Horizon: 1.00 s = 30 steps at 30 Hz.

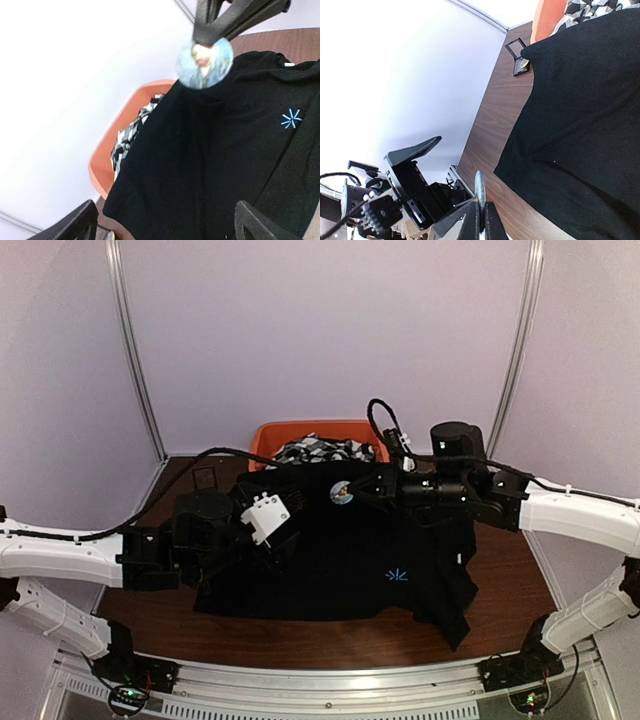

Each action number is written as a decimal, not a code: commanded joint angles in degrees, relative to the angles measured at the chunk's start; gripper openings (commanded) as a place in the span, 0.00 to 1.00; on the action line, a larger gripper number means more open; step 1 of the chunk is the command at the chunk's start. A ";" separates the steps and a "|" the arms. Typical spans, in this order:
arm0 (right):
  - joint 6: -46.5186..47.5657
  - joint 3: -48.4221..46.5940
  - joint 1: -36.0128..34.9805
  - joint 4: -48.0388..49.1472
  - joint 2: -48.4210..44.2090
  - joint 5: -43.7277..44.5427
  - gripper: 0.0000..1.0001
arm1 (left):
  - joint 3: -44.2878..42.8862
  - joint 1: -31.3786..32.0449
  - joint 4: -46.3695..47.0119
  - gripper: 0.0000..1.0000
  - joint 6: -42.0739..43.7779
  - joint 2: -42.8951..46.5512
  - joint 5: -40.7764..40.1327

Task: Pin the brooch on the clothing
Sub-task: Pass from the right arm to the left

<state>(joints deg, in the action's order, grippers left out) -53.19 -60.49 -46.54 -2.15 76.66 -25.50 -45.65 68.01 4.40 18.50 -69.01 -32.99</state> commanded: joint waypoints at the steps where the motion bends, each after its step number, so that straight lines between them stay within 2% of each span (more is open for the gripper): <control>1: -2.87 1.91 0.31 1.28 -0.88 4.67 0.00 | -3.79 2.04 13.00 0.96 13.77 -4.76 -0.77; 5: -4.11 3.65 0.27 3.57 -0.49 4.41 0.00 | -6.48 3.25 17.81 0.93 16.58 -9.04 2.44; 9: -4.54 4.54 0.31 4.87 -0.54 4.32 0.00 | -7.21 3.71 20.66 0.83 17.97 -10.65 11.03; 12: -3.77 4.47 0.23 4.91 -0.55 3.03 0.00 | -8.46 3.80 20.70 0.81 18.41 -12.36 11.58; 15: 2.61 3.03 0.27 1.11 -1.17 2.80 0.00 | -8.02 3.36 20.92 0.82 16.81 -10.70 12.46; 16: 8.16 2.15 0.23 -1.25 -1.57 3.08 0.00 | -7.94 2.21 19.19 0.82 14.34 -9.37 14.87; 21: 27.26 1.45 0.28 -10.38 -4.14 3.60 0.00 | -11.01 -9.71 8.20 0.78 -2.15 -3.15 42.17; 24: 35.74 1.49 0.23 -12.92 -5.87 1.45 0.00 | -17.59 -13.62 -0.77 0.76 -3.96 -5.28 54.23; 27: 42.97 0.91 0.23 -14.99 -7.30 -0.35 0.00 | -25.25 -15.34 -11.24 0.76 -3.83 -10.27 61.96; 30: 49.60 0.20 -0.12 -18.33 -8.06 -0.91 0.00 | -29.43 -17.09 -14.26 0.72 -6.00 -14.10 71.08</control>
<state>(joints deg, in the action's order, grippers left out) -16.82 -58.15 -46.52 -14.70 70.13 -24.64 -71.24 52.36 0.69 16.86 -78.15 20.25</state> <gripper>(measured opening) 0.005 0.746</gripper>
